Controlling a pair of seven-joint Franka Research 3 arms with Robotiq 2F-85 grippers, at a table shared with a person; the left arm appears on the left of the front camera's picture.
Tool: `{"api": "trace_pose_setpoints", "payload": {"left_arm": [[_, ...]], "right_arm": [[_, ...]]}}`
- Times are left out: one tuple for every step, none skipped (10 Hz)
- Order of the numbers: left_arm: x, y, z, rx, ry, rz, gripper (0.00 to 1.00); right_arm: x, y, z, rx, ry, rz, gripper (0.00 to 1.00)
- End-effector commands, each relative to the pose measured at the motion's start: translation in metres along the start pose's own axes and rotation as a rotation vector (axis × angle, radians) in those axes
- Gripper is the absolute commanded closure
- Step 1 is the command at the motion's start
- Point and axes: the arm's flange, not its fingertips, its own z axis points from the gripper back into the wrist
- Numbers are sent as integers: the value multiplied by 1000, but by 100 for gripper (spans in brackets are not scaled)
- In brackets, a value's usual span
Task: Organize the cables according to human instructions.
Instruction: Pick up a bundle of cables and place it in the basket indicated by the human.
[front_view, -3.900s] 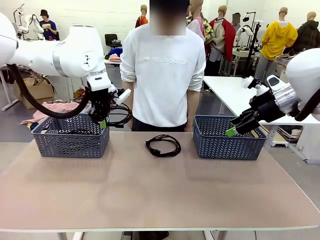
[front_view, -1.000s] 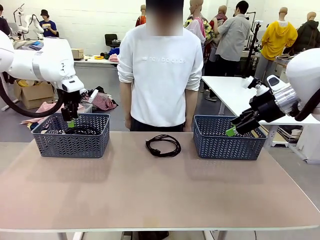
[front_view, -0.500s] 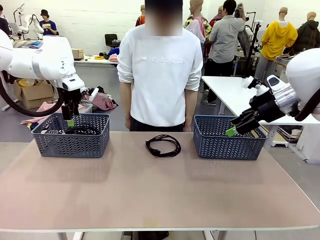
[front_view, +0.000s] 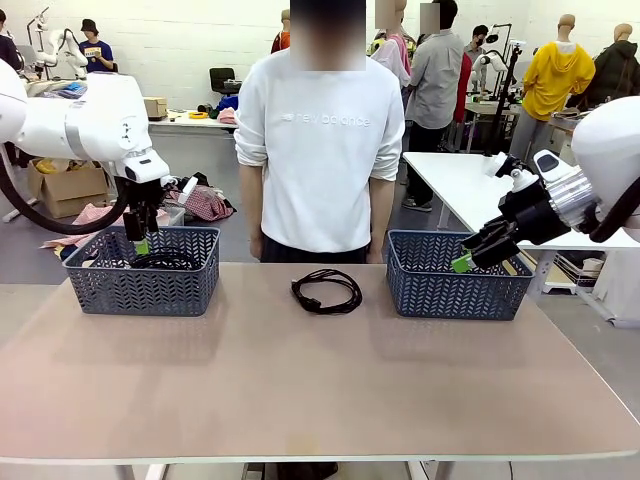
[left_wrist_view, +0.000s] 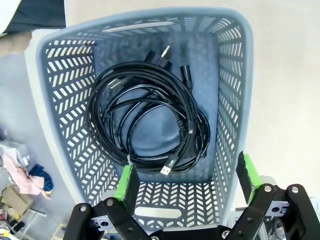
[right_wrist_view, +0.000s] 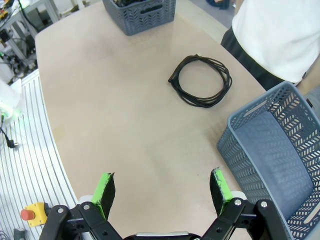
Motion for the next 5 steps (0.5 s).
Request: {"api": "trace_pose_setpoints", "payload": {"left_arm": [[0,0,0,0,0,0,0],[16,-5,9,12,-37,55,0],[32,-17,17,8,-100,79,0],[45,-35,27,11,-135,80,0],[52,-53,37,12,-151,63,0]], "right_arm": [[0,-3,-1,15,-36,19,0],[0,-3,-1,15,-36,19,0],[0,-3,-1,15,-36,19,0],[0,-3,-1,15,-36,19,0],[0,-3,-1,15,-36,19,0]]}}
